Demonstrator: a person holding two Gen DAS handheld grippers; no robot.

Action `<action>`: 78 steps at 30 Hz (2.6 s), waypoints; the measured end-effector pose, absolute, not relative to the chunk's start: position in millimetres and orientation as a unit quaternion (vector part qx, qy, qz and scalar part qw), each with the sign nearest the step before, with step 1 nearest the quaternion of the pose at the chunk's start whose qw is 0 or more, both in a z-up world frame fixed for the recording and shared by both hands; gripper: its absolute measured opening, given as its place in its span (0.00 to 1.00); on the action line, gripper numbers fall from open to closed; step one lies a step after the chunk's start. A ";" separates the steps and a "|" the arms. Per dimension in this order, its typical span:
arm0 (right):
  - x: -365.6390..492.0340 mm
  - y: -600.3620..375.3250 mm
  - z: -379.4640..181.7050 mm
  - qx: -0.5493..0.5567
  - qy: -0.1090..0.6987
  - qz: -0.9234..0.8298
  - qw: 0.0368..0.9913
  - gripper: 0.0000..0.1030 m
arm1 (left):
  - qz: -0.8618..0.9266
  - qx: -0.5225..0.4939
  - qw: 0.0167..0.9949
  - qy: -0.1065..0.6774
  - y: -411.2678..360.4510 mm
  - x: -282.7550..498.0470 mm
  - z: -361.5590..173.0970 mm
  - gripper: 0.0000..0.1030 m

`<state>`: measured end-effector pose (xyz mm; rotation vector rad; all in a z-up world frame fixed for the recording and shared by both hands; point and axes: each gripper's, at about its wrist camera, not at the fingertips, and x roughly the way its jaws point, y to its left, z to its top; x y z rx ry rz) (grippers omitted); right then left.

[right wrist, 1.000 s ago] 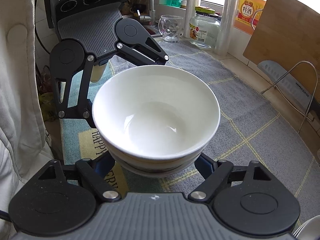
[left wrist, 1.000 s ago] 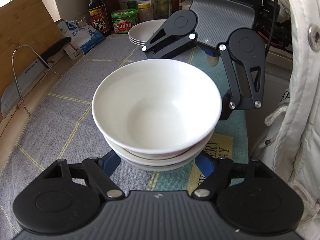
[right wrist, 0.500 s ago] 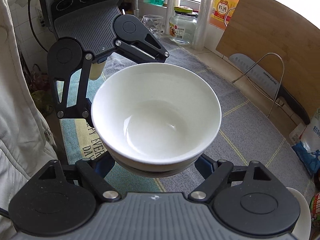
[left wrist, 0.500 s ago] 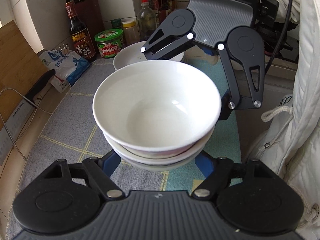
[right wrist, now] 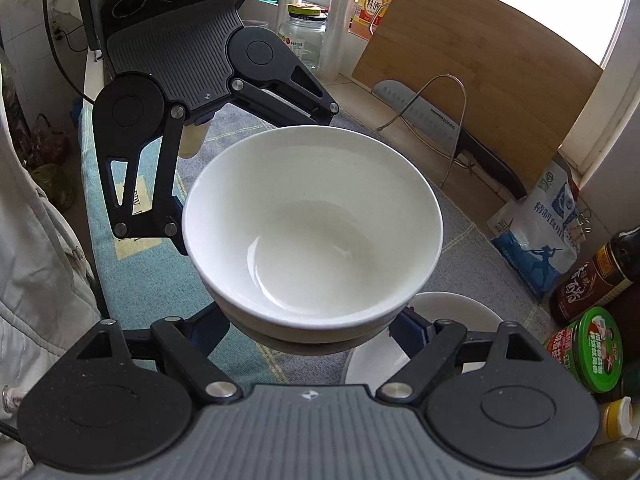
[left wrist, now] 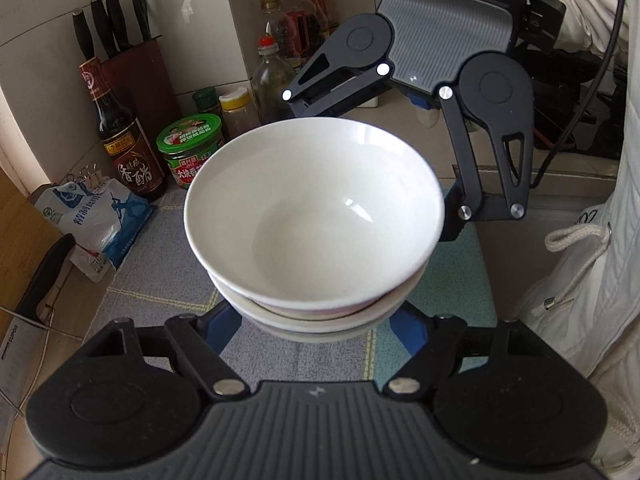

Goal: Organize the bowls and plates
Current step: 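Carry the bowl stack with both tools over the white plate stack, then lower the bowl stack onto the plates and open both tools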

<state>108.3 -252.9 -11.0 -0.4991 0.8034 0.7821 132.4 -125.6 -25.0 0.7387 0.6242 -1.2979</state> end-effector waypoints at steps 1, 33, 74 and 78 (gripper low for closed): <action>109.2 -259.1 -11.3 -0.234 0.376 0.365 0.819 0.87 | -0.581 0.331 0.690 0.278 -132.1 134.6 -25.7 0.78; 159.3 -361.3 -59.2 -0.226 0.410 0.335 0.817 0.87 | -0.574 0.333 0.684 0.302 -232.0 193.7 -69.7 0.78; 92.8 -303.5 -5.7 -0.088 0.427 -0.004 0.900 1.00 | -0.364 0.146 0.902 0.182 -125.1 116.2 12.8 1.00; 68.8 -289.8 -6.0 0.010 0.421 -0.104 0.901 1.00 | -0.345 0.142 0.892 0.256 -119.7 115.7 14.7 0.99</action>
